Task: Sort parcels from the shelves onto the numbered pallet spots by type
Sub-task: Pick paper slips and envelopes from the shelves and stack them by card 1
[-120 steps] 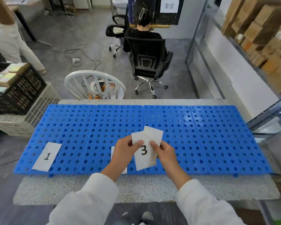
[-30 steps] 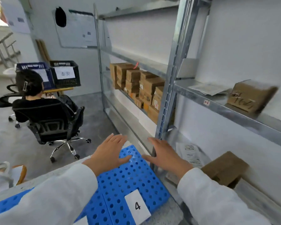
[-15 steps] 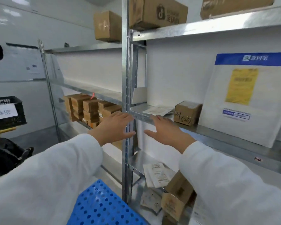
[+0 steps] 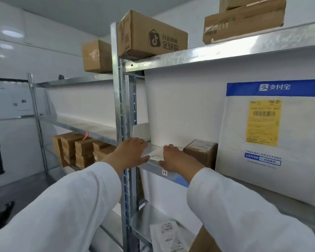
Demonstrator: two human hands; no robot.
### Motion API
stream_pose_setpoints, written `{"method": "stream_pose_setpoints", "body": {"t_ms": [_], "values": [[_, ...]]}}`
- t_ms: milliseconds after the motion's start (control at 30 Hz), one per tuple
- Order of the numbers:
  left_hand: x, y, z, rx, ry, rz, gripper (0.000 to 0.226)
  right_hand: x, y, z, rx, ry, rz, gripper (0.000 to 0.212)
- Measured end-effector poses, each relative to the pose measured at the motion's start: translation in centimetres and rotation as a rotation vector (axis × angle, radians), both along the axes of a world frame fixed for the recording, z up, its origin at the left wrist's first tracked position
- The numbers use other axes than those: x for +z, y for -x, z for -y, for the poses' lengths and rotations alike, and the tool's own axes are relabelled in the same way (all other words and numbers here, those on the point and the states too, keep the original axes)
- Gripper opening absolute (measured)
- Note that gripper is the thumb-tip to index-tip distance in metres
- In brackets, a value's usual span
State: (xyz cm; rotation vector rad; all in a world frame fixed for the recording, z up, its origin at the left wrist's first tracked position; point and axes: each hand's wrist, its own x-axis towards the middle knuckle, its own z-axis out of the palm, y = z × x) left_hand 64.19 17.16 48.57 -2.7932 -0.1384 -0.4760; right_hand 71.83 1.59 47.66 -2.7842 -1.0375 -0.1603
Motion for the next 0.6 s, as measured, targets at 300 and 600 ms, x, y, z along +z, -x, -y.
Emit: {"method": "stream_pose_setpoints", "body": {"t_ms": [300,600], "values": [[-3.2,-10.2,-2.7,0.162,0.479,-0.015,0.033,-3.4,-5.6,-5.7,-0.097,0.018,-0.111,0.052],[-4.3,-13.9,-1.3,0.213,0.747,-0.021,0.040,-6.3,-8.1,-6.9,-0.331,0.062,-0.177,0.074]]}}
